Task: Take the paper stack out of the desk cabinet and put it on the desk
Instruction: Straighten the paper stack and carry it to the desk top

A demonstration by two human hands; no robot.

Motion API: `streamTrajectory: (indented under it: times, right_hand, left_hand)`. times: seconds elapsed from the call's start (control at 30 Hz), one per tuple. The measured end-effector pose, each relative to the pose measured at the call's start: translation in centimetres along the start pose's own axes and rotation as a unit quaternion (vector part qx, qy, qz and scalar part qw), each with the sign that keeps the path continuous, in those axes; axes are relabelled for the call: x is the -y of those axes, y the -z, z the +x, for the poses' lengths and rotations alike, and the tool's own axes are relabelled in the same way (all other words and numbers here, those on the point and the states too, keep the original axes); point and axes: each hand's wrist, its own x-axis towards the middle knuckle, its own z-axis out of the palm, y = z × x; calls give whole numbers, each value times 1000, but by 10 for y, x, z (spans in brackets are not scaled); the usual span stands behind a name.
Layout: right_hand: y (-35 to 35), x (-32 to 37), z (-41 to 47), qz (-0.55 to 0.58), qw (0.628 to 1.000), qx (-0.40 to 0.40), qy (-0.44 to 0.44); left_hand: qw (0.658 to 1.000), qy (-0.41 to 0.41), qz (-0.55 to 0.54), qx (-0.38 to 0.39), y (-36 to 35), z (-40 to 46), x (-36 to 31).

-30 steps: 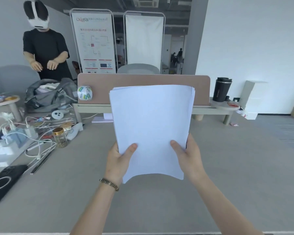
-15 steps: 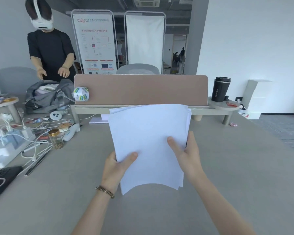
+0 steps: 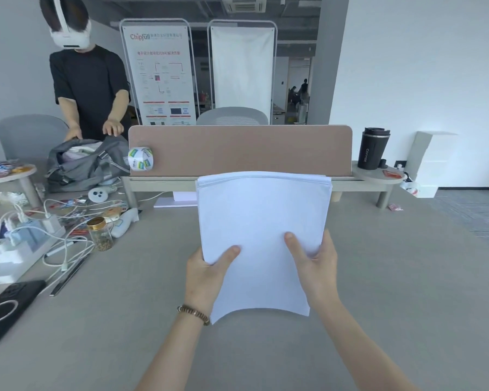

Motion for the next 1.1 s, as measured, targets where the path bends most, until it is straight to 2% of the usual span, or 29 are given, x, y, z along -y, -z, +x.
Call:
streamTrajectory:
  times: [0.37, 0.67, 0.83, 1.1]
  right_hand:
    - [9, -36, -3, -56, 998, 10, -13]
    - [16, -65, -13, -100, 993, 27, -63]
    - [16, -63, -7, -112, 991, 13, -65]
    - [61, -33, 22, -143, 987, -7, -70]
  left_hand:
    - [999, 31, 30, 12, 7, -8, 33]
    - [991, 76, 93, 61, 20, -16, 60]
    - [991, 56, 110, 50, 16, -15, 60]
    - [981, 20, 167, 96, -34, -10, 52]
